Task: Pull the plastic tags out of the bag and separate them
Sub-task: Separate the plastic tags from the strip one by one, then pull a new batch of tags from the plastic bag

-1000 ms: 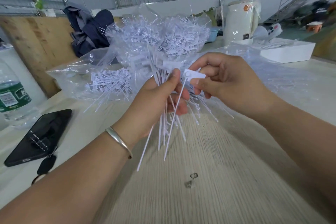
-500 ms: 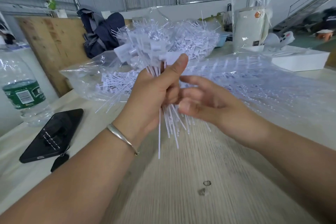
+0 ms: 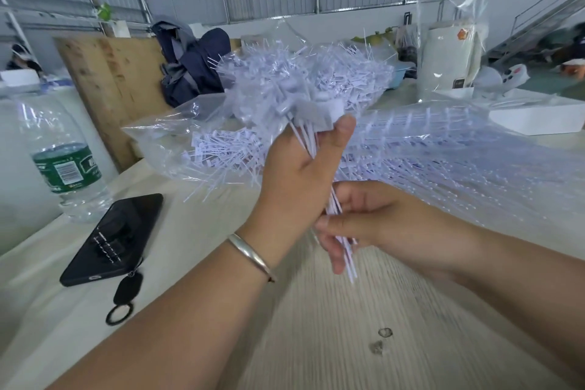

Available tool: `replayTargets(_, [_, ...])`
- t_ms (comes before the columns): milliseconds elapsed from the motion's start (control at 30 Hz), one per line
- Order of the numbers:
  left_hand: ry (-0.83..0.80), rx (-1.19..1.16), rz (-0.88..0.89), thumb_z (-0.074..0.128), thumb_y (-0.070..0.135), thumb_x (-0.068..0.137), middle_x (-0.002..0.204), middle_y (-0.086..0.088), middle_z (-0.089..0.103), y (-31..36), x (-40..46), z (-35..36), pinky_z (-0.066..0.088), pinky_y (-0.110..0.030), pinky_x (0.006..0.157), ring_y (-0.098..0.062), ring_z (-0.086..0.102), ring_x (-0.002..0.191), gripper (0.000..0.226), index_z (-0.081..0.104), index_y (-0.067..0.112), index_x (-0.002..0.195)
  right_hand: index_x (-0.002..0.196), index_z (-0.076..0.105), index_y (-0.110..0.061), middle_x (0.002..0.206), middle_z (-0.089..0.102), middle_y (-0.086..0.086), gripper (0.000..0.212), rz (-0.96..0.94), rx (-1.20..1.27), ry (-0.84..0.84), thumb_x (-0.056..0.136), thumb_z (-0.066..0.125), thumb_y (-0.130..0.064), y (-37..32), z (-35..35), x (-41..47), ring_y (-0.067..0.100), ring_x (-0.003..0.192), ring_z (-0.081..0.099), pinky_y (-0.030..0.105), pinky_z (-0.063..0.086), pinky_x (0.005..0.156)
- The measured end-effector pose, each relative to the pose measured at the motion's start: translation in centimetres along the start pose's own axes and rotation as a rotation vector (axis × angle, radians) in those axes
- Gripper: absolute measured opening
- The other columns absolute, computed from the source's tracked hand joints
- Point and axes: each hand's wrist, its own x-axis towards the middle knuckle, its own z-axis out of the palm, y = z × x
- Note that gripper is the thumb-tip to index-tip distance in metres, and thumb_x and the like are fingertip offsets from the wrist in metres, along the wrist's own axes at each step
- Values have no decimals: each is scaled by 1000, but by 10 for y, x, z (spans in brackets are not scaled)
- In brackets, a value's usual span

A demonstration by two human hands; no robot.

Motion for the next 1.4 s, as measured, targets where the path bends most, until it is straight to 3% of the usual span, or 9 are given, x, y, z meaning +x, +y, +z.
replayTargets(167, [57, -221, -103, 54, 44, 92, 64, -13, 50, -6, 9, -8, 38, -15, 52, -8, 48, 55, 54, 54, -9, 83, 74, 54, -13, 50, 41, -10, 27, 8, -177, 220, 99, 47, -20, -21, -6, 5, 5, 43, 34, 15, 28, 45])
replayTargets(300, [14, -319, -231, 56, 48, 90, 70, -4, 61, -18, 12, -11, 40, -15, 52, -10, 55, 56, 34, 52, 15, 82, 68, 52, -15, 50, 44, -11, 34, -97, -542, 393, 99, 45, -24, -46, -18, 31, 4, 45, 38, 17, 30, 47])
replayTargets(600, [495, -330, -586, 49, 2, 90, 71, -1, 55, -57, 25, -29, 35, -14, 41, -10, 44, 47, 15, 52, 15, 82, 67, 48, -9, 64, 48, 1, 32, 178, -1103, 158, 98, 42, -17, -54, -13, 140, 22, 63, 51, 22, 39, 48])
replayTargets(733, [631, -386, -670, 46, 2, 88, 69, -1, 51, -66, 30, -38, 31, -16, 40, -10, 38, 43, 14, 49, 14, 81, 62, 42, -14, 59, 47, -1, 34, 230, -1103, 93, 96, 45, -11, -57, 3, 177, 10, 45, 43, 16, 34, 31])
replayTargets(967, [689, -442, -731, 48, 3, 89, 72, -2, 52, -76, 36, -46, 30, -23, 49, -16, 38, 55, 17, 47, 15, 76, 65, 30, -10, 60, 30, 9, 36, 541, -856, 102, 100, 26, 0, -51, 13, 244, 16, 41, 23, 23, 22, 40])
replayTargets(1133, [664, -446, -732, 48, 4, 88, 72, -2, 52, -75, 35, -46, 30, -23, 48, -15, 38, 51, 11, 50, 12, 82, 75, 44, -5, 74, 43, 15, 26, 483, -877, 131, 99, 35, 0, -37, 19, 256, 19, 53, 33, 26, 31, 49])
replayTargets(1233, [639, -456, -730, 49, 3, 87, 72, -3, 53, -74, 34, -46, 31, -25, 50, -15, 38, 50, 14, 49, 13, 77, 117, 56, 3, 111, 58, 18, 26, 423, -968, 170, 96, 43, -1, -22, 22, 255, 29, 83, 55, 30, 45, 64])
replayTargets(1300, [619, -441, -725, 51, 3, 85, 72, -3, 54, -74, 33, -45, 32, -27, 54, -17, 40, 53, 14, 50, 13, 76, 115, 57, 5, 129, 54, 17, 27, 393, -1028, 199, 92, 45, 1, -15, 24, 255, 33, 112, 55, 37, 47, 85])
replayTargets(1400, [621, -440, -719, 50, 2, 84, 69, -2, 53, -75, 33, -45, 32, -26, 52, -15, 40, 49, 14, 50, 13, 74, 104, 58, 4, 128, 55, 17, 18, 370, -1087, 213, 90, 46, 1, -8, 23, 258, 33, 119, 53, 37, 44, 87])
